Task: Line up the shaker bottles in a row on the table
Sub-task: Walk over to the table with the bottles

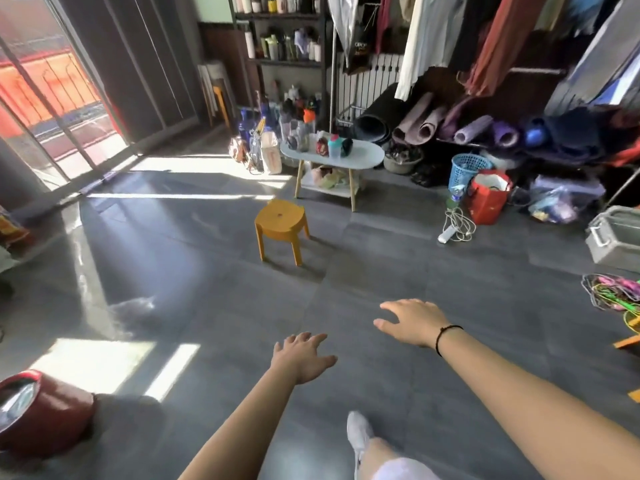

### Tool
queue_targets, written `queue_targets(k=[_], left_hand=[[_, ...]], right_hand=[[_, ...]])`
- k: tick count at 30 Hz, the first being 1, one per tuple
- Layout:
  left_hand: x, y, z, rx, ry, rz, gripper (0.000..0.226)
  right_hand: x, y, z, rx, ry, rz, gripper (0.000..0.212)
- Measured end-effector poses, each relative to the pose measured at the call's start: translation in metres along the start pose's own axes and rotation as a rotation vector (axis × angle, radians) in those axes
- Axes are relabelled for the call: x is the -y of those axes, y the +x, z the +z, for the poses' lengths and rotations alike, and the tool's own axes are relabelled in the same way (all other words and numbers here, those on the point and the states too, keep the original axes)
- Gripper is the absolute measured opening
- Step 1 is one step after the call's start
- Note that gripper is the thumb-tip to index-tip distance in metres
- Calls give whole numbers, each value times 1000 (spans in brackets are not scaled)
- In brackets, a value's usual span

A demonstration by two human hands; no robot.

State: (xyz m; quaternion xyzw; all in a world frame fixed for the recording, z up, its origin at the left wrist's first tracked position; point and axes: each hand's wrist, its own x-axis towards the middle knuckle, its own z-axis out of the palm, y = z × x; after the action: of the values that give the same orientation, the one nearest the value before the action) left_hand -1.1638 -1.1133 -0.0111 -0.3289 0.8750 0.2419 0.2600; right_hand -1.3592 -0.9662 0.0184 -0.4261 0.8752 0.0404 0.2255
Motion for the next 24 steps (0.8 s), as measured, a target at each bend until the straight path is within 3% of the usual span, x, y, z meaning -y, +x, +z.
queue_targets(k=[7, 13, 20, 24], left_hand=[[20, 156, -89, 21, -23, -83, 70], [13, 295, -213, 98, -90, -109, 69], [-25, 423, -346, 30, -157, -73, 78], [-36, 514, -404, 16, -124, -38, 63]], right_hand=[[-6, 180, -48, 20, 24, -52, 63], [-31, 332, -131, 47, 84, -27, 60], [-57, 479, -236, 53, 76, -25, 61], [-72, 571, -273, 59, 82, -21, 62]])
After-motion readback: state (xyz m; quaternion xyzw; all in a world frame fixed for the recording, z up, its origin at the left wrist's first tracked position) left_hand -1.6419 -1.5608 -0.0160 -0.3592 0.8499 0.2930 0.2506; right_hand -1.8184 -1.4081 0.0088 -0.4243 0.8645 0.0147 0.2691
